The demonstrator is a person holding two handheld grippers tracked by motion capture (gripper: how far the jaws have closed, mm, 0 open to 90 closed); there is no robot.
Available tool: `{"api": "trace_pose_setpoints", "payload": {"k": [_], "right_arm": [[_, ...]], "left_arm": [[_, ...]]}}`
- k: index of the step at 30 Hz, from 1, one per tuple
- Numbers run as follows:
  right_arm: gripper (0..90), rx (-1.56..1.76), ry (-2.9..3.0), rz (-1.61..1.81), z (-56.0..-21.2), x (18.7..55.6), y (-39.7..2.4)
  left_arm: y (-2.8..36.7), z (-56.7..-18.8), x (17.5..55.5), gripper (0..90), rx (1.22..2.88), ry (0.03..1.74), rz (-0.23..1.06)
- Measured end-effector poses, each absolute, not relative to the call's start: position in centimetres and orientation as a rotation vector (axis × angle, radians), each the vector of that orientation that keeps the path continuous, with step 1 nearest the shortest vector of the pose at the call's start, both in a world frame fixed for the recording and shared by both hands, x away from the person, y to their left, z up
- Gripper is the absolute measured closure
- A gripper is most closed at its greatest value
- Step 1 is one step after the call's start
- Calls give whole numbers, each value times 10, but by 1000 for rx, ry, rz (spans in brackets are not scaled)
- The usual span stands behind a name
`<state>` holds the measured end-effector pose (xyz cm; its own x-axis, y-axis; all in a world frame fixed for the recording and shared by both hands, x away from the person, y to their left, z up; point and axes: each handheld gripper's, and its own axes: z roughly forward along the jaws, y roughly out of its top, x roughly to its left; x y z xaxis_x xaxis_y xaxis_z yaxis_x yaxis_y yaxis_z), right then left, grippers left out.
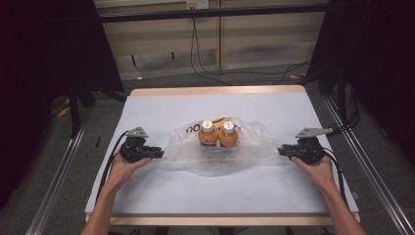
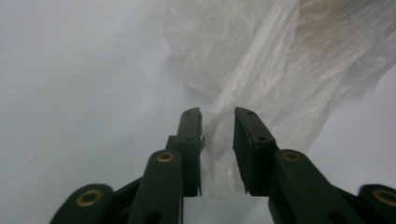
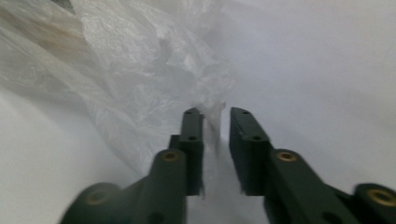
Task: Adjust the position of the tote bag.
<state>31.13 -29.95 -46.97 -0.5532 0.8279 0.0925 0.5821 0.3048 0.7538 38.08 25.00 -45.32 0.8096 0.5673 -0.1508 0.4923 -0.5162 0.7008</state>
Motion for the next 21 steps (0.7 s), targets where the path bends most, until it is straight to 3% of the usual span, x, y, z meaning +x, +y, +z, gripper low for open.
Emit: {"api": "trace_pose_setpoints", "payload": {"k": [3,10,21], "right_arm": [[585,1268,2222,1146,-463,308,-302],[385,1223,2133,1248,-439,302,-303],[315,1169,2070,1331,-412,295,-304]], "left_arm": [[252,-450,380,628,2177,761,131],[260,-439,378,544,2084,763,178],[249,-424,371,573,2038,689,194]]}}
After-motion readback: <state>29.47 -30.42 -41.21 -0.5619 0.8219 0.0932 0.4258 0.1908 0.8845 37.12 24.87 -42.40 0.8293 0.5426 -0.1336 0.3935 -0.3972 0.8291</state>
